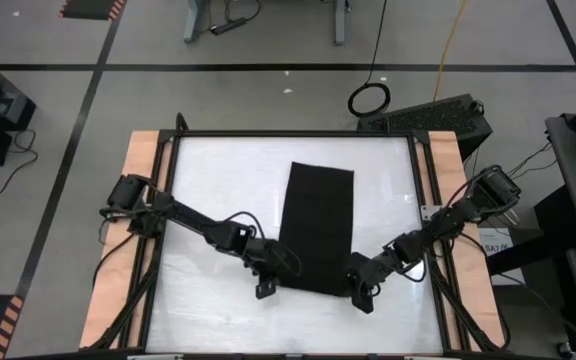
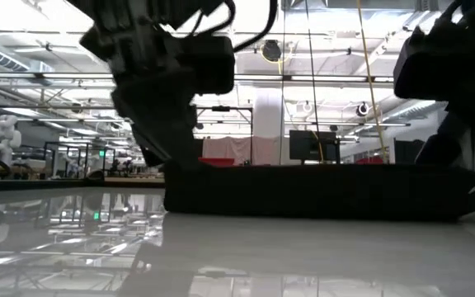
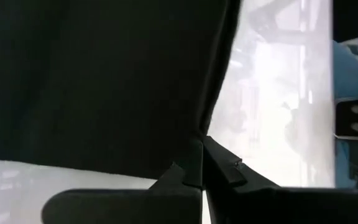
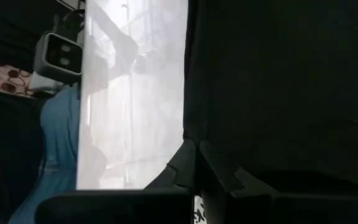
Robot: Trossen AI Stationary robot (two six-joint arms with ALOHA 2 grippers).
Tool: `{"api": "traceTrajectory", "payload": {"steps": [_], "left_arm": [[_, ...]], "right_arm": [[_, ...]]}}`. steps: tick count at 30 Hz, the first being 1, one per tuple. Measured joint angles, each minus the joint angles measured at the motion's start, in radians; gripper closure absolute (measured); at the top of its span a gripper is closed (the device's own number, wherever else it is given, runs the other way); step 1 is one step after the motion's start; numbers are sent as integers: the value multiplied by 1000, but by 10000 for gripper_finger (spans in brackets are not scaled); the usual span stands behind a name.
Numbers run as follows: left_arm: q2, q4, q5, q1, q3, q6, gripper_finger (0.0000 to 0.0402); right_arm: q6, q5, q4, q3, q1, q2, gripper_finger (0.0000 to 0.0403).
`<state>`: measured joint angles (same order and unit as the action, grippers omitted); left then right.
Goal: Roll towel
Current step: Roll the black towel
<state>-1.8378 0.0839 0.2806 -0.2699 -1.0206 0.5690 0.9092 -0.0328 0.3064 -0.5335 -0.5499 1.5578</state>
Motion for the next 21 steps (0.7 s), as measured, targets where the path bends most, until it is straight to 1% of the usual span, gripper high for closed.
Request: {"api": "traceTrajectory", "payload": {"steps": [8, 12, 15, 21], "left_arm": [[0, 36, 7, 36, 0, 1, 402], [0, 35, 6, 47, 0, -2, 402], [0, 35, -16, 54, 0, -1, 402], [0, 38, -59, 69, 0, -1, 402]], "right_arm": [[-9, -1, 1, 0, 27, 0, 399], [-29, -1, 2, 0, 34, -2, 380], [-49, 1, 1, 0, 34, -20, 364], [-138, 5, -51, 0, 31, -98, 339]]}}
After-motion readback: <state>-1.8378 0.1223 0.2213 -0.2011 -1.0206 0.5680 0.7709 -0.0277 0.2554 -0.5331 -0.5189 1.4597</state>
